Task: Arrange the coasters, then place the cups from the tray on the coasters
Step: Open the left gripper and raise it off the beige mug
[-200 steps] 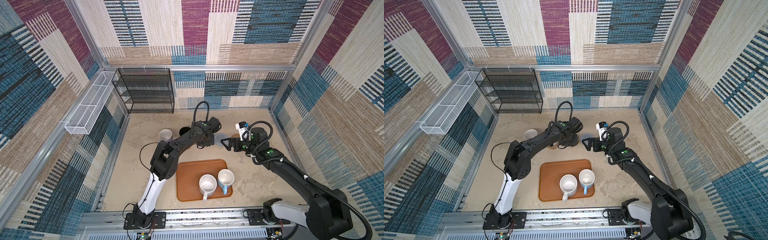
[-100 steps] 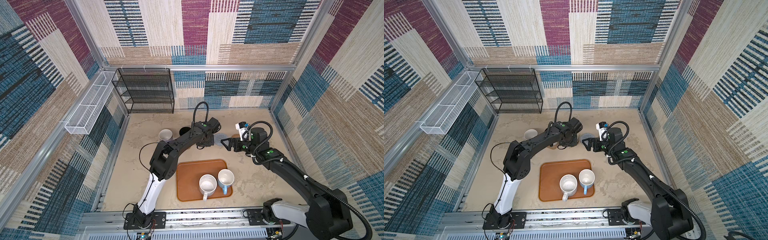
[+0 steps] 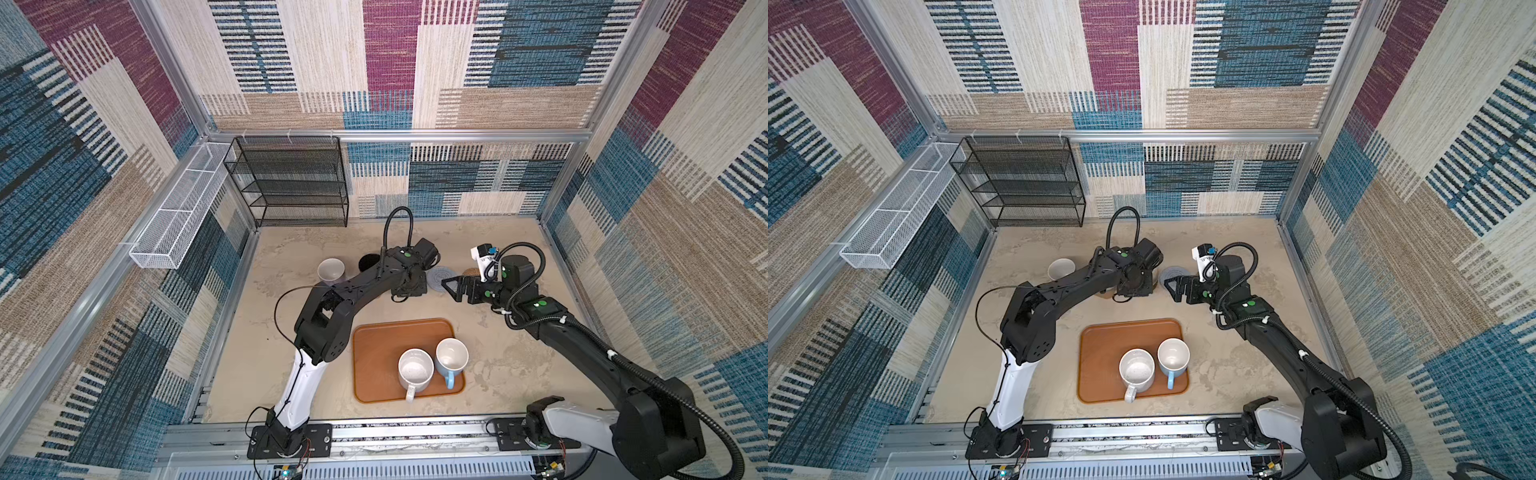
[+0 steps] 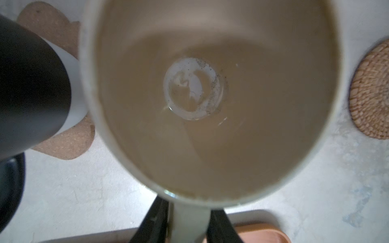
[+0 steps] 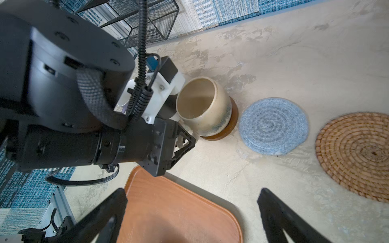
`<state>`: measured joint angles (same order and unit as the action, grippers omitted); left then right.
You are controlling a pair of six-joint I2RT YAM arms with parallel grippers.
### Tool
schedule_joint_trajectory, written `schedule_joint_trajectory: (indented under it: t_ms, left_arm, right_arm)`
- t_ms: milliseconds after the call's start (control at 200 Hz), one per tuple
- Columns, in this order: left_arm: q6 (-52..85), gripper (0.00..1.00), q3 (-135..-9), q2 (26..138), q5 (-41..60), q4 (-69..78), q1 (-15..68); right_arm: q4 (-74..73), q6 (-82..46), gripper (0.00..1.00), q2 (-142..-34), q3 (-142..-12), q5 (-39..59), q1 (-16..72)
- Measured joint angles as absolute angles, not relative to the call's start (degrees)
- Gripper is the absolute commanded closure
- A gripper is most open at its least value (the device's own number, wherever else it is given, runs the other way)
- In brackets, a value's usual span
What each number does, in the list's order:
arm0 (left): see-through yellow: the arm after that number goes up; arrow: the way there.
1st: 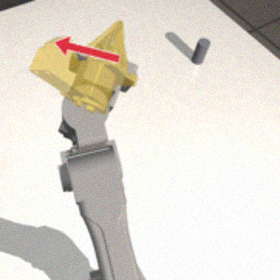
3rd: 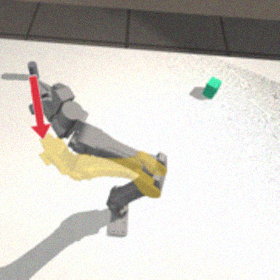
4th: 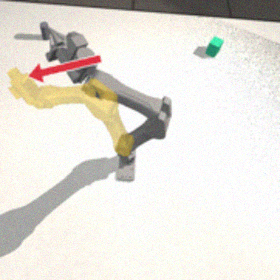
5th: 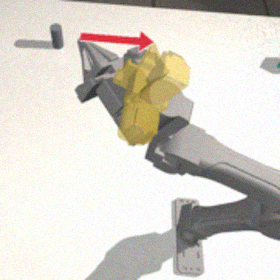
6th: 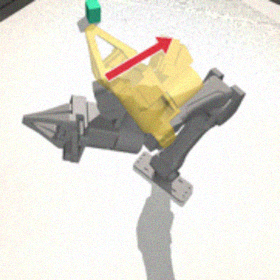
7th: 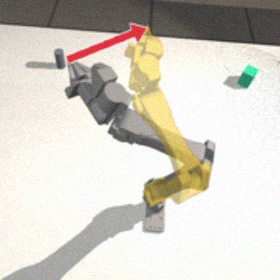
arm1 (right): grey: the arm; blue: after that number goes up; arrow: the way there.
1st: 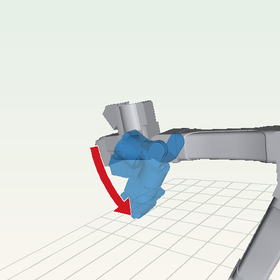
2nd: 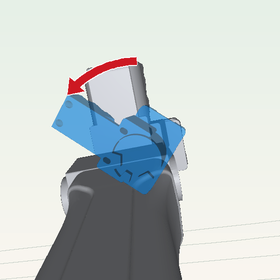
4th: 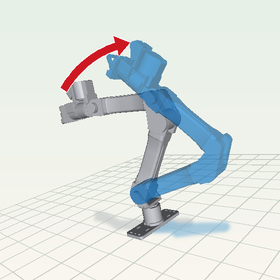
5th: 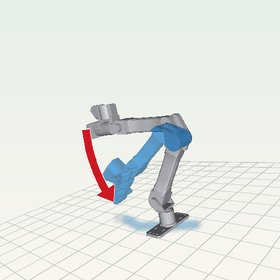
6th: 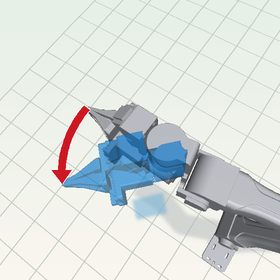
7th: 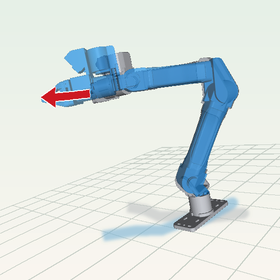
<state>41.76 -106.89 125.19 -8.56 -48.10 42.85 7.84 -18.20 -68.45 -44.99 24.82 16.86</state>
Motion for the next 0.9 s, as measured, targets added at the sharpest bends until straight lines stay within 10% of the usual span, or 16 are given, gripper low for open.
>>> schedule_joint_trajectory:
  t_ms: [461,896]
  left_arm:
    - [43.29,0.67,-104.51,123.44,-7.14,-45.12,43.22]
    - [43.00,0.25,-95.81,111.15,-6.98,-43.40,43.13]
  right_arm:
    - [8.97,-18.20,0.00,-68.45,-44.80,23.86,16.91]
    - [25.04,-20.56,0.05,-64.86,-53.49,19.29,23.68]
